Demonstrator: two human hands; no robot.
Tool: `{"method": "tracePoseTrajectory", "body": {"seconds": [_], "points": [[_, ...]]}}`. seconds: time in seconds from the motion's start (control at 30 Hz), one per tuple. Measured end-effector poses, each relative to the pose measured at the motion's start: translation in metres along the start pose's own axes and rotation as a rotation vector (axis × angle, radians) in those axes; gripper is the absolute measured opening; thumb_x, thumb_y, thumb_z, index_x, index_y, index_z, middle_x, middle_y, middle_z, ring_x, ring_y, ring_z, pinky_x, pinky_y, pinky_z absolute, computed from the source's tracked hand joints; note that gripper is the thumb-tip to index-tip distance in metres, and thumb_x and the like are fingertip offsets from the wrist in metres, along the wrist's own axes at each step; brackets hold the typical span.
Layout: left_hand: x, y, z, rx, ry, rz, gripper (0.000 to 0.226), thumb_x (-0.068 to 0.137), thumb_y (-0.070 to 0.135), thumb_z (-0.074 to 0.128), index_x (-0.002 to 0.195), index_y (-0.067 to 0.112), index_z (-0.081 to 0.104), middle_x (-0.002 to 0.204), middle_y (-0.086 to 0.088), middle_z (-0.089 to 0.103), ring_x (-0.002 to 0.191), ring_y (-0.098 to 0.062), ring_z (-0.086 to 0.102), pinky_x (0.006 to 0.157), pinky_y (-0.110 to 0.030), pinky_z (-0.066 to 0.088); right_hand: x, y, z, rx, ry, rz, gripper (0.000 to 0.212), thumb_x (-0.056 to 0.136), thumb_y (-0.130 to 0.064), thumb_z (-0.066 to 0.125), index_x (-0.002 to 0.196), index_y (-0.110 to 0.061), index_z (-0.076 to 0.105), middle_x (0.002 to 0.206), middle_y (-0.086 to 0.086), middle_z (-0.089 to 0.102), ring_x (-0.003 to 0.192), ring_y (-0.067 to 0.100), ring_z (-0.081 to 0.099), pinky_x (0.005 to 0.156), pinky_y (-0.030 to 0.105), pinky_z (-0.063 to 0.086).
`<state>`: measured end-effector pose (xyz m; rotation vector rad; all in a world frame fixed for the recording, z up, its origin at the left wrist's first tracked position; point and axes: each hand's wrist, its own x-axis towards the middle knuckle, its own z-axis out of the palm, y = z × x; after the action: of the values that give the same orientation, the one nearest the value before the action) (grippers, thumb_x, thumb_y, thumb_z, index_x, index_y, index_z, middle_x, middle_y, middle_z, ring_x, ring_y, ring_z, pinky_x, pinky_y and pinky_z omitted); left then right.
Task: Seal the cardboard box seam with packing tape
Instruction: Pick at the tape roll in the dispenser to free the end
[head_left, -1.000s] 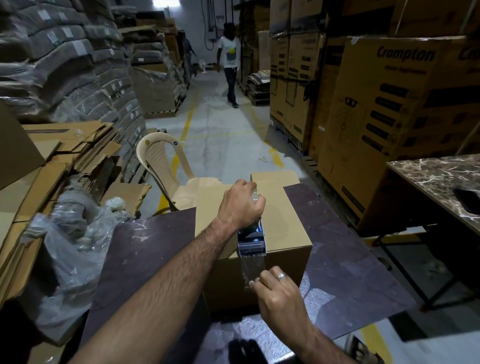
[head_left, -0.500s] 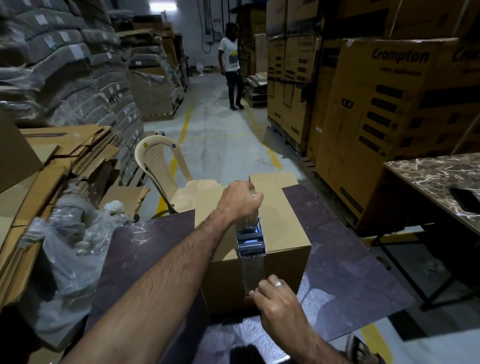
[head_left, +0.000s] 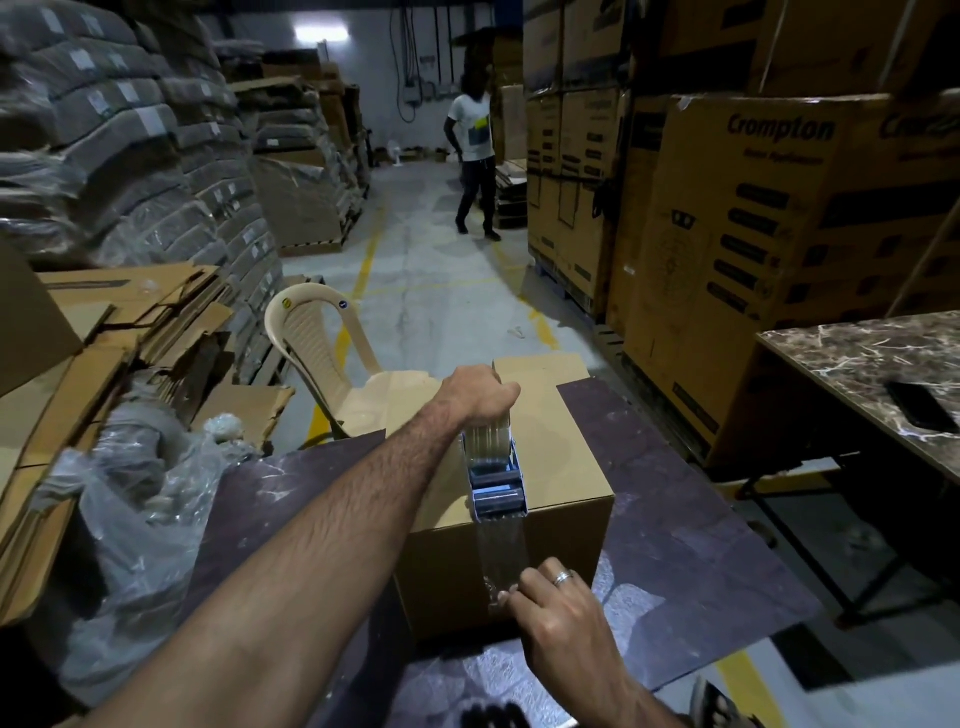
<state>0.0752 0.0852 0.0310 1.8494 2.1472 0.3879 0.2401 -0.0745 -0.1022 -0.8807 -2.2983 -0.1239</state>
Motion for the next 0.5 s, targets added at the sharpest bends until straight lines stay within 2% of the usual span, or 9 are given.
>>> {"method": "tracePoseTrajectory", "body": {"seconds": [0.1,0.2,0.27,0.33,0.4,0.47,0.5], "points": [[0.0,-0.004,0.0,-0.01,0.039,-0.01,0.044,0.089,0.045,0.043,0.106,0.011,0.065,0.11,-0.009,0.065,0.092,-0.024,0.057,0.078,-0.031,0.046,0.002,0.002,-0.004,-0.036,-0.011,-0.005,0.009,0.081,-0.018,0.065,0.074,-0.022,0.067,0.071,-0.008,0.058,0.072,0.01,0.044,0.055,0.023,0.037],[-0.006,-0.006,0.001,-0.043,0.105,-0.014,0.061,0.092,0.059,0.034,0.126,0.012,0.053,0.126,-0.012,0.06,0.108,-0.028,0.057,0.093,-0.04,0.046,0.002,0.002,-0.007,-0.037,-0.002,0.011,0.021,0.087,-0.022,0.052,0.075,-0.023,0.069,0.072,-0.007,0.058,0.071,0.011,0.046,0.054,0.024,0.038],[-0.013,-0.008,0.0,-0.04,0.171,-0.017,0.068,0.093,0.063,0.027,0.133,0.013,0.046,0.131,-0.013,0.057,0.114,-0.029,0.056,0.096,-0.043,0.045,0.001,0.0,-0.011,-0.027,-0.013,0.019,0.024,0.088,-0.022,0.048,0.078,-0.024,0.07,0.072,-0.007,0.059,0.071,0.01,0.046,0.055,0.022,0.036],[-0.026,-0.011,-0.005,-0.029,0.274,-0.024,0.062,0.096,0.058,0.027,0.136,0.013,0.043,0.134,-0.012,0.053,0.117,-0.03,0.054,0.095,-0.044,0.043,0.0,-0.001,-0.014,-0.022,-0.03,0.034,0.023,0.087,-0.024,0.048,0.08,-0.025,0.07,0.074,-0.008,0.06,0.074,0.008,0.043,0.058,0.02,0.033],[-0.049,-0.016,-0.012,-0.062,0.448,0.029,0.049,0.098,0.047,0.036,0.133,0.015,0.047,0.13,-0.009,0.051,0.114,-0.027,0.053,0.093,-0.042,0.044,-0.001,-0.002,-0.016,-0.006,-0.039,0.044,0.019,0.086,-0.025,0.051,0.083,-0.025,0.07,0.076,-0.008,0.061,0.076,0.007,0.043,0.06,0.018,0.033],[-0.086,-0.024,-0.012,-0.17,0.589,0.178,0.03,0.097,0.033,0.046,0.121,0.017,0.057,0.113,-0.002,0.057,0.102,-0.017,0.055,0.087,-0.037,0.049,-0.002,-0.003,-0.015,0.006,-0.027,0.053,0.015,0.085,-0.022,0.055,0.086,-0.024,0.07,0.078,-0.007,0.061,0.077,0.008,0.044,0.06,0.018,0.034],[-0.109,-0.028,-0.007,-0.224,0.585,0.253,0.022,0.096,0.026,0.049,0.113,0.018,0.061,0.105,0.003,0.059,0.094,-0.011,0.055,0.082,-0.031,0.05,-0.003,-0.004,-0.015,0.009,-0.022,0.057,0.015,0.084,-0.019,0.055,0.086,-0.022,0.07,0.078,-0.006,0.061,0.077,0.009,0.044,0.059,0.019,0.035]]}}
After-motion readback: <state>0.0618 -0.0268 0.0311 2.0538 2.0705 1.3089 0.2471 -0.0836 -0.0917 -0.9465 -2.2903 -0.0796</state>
